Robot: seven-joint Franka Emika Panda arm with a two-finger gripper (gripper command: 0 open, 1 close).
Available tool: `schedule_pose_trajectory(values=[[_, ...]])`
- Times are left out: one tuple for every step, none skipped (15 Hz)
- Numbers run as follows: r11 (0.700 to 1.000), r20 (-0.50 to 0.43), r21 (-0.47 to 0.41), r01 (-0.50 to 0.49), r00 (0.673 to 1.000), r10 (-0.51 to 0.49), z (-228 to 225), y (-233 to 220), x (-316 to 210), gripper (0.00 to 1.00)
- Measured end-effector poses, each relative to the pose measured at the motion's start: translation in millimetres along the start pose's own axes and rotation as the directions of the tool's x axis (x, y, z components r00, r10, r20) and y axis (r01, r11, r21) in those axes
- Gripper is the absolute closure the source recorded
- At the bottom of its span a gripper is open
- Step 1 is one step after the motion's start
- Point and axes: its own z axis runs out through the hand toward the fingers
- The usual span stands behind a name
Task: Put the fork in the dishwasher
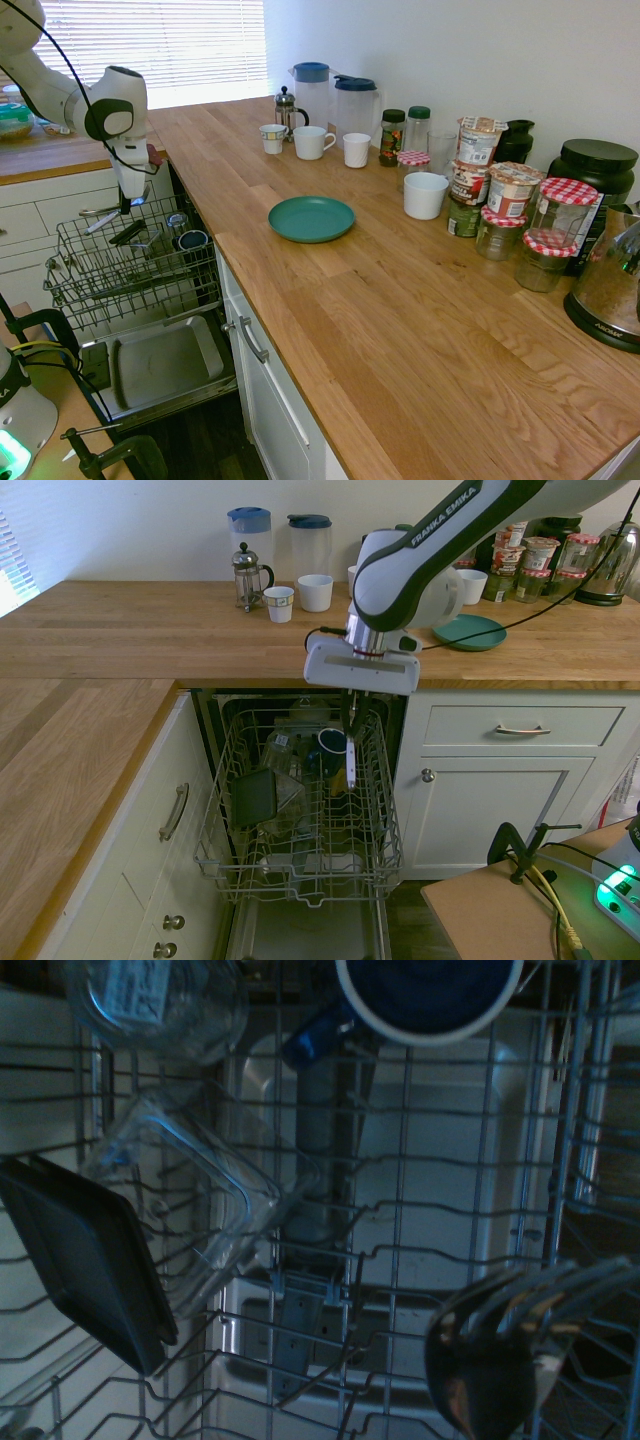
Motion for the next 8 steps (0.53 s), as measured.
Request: schedule_pose_trajectory(values=[[1.0, 0.01, -0.01, -0.004, 1.0, 0.004, 16.2, 6.3, 0.1, 1.0], [1.0, 0.02, -0.021, -0.006, 1.0, 0.006, 31.3, 11.9, 0.9, 1.0], [1.0, 0.03, -0.029, -0.007, 1.0, 0.007, 46.7, 17.3, 2.2, 1.0], [0.999, 0.039, -0.035, -0.008, 0.999, 0.009, 59.8, 20.1, 4.2, 1.0], [0.999, 0.048, -0.042, -0.009, 0.999, 0.011, 72.5, 21.9, 7.6, 1.0], [0.999, 0.053, -0.053, -0.011, 0.998, 0.014, 85.8, 23.7, 11.5, 1.0], [0.998, 0.058, -0.065, -0.014, 0.998, 0.017, 97.0, 24.2, 14.1, 1.0], [0.997, 0.065, -0.076, -0.016, 0.998, 0.021, 106.3, 22.4, 15.5, 1.0]])
